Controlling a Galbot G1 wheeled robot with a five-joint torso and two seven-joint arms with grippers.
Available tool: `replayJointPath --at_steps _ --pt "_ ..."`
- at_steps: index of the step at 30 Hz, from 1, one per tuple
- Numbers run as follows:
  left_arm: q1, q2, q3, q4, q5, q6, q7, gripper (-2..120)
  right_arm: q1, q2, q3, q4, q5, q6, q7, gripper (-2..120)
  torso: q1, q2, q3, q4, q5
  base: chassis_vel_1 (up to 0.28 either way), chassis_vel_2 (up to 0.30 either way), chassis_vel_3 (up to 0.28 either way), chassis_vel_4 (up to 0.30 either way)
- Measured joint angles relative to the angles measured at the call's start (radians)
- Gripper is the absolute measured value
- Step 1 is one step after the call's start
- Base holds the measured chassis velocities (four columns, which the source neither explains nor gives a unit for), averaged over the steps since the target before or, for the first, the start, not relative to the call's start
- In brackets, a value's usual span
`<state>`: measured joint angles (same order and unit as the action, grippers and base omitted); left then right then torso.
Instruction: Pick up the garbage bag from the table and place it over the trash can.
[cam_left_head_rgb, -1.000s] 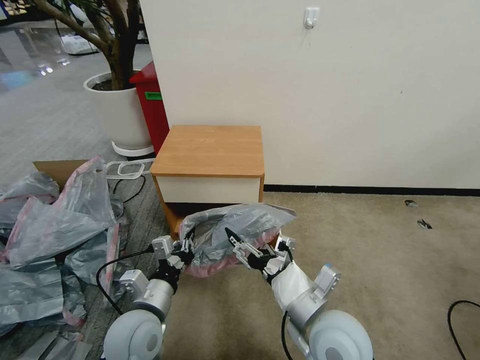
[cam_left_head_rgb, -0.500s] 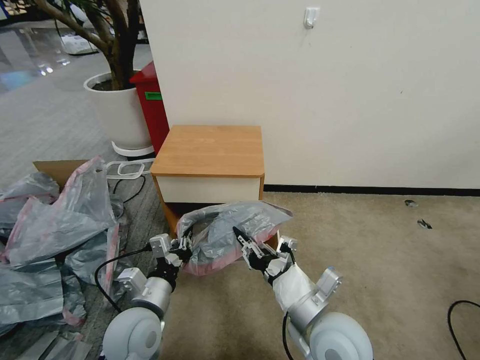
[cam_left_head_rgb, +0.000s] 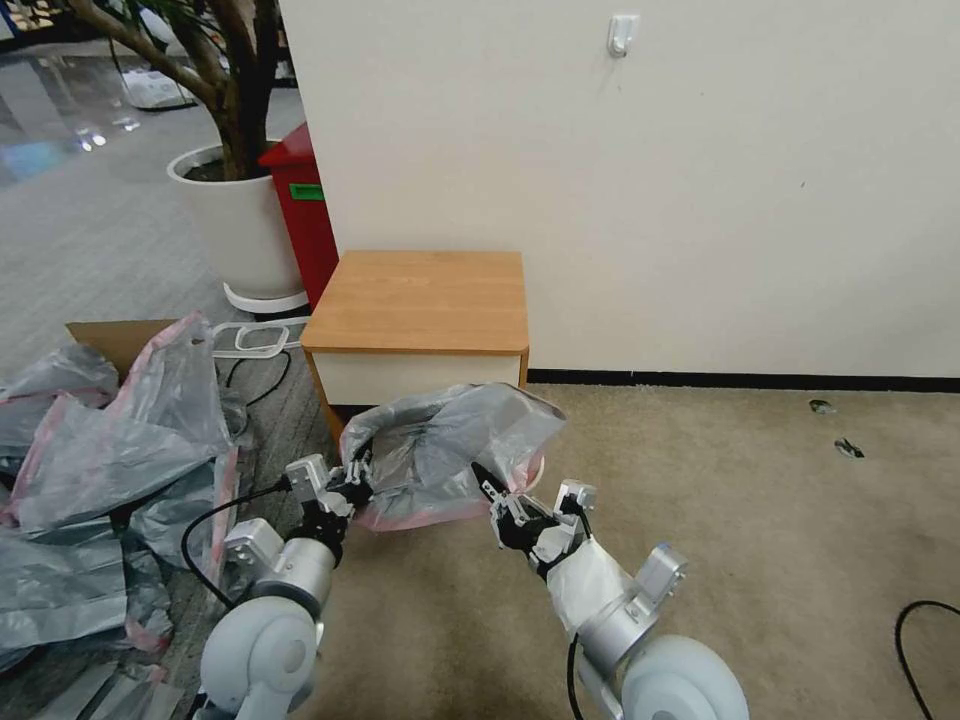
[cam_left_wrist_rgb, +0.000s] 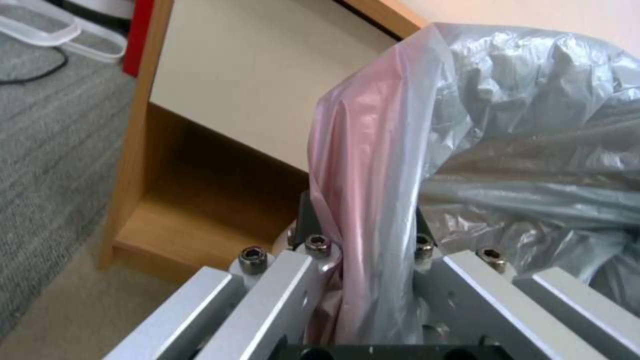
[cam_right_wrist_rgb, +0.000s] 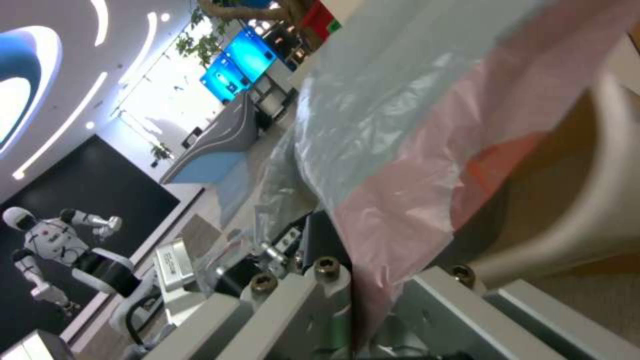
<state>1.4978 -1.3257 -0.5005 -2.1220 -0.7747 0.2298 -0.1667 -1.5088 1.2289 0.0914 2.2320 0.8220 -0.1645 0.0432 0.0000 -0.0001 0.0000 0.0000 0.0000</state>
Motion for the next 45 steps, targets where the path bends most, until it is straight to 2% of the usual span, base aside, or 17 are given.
replayJointPath --at_steps 12,15,24,35,45 --pt "0.005 -0.015 -0.034 -0.072 -0.176 0.071 -0.066 5 -0.048 0.000 0.036 -0.036 -0.053 0.038 -0.046 0 0.000 0.000 0.000 0.0000 0.0000 0.000 0.000 0.000 0.000" --pt "0.016 -0.017 -0.039 -0.109 -0.239 0.103 -0.084 9 -0.044 0.002 0.052 -0.071 -0.079 0.051 -0.050 0 0.000 0.000 0.000 0.0000 0.0003 0.000 0.000 0.000 0.000" --pt "0.012 -0.013 -0.052 -0.102 -0.245 0.109 -0.088 9 -0.069 -0.001 0.058 -0.036 -0.091 0.062 -0.058 0 0.000 0.000 0.000 0.0000 -0.0002 0.000 0.000 0.000 0.000" --pt "-0.005 -0.009 -0.043 -0.052 -0.182 0.098 -0.079 4 -0.103 -0.002 0.035 0.043 -0.073 0.062 -0.065 0 0.000 0.000 0.000 0.0000 0.0000 0.000 0.000 0.000 0.000" --pt "-0.004 -0.010 -0.045 -0.065 -0.214 0.096 -0.079 4 -0.106 -0.015 0.057 0.002 -0.091 0.072 -0.089 0 0.000 0.000 0.000 0.0000 0.0001 0.000 0.000 0.000 0.000"
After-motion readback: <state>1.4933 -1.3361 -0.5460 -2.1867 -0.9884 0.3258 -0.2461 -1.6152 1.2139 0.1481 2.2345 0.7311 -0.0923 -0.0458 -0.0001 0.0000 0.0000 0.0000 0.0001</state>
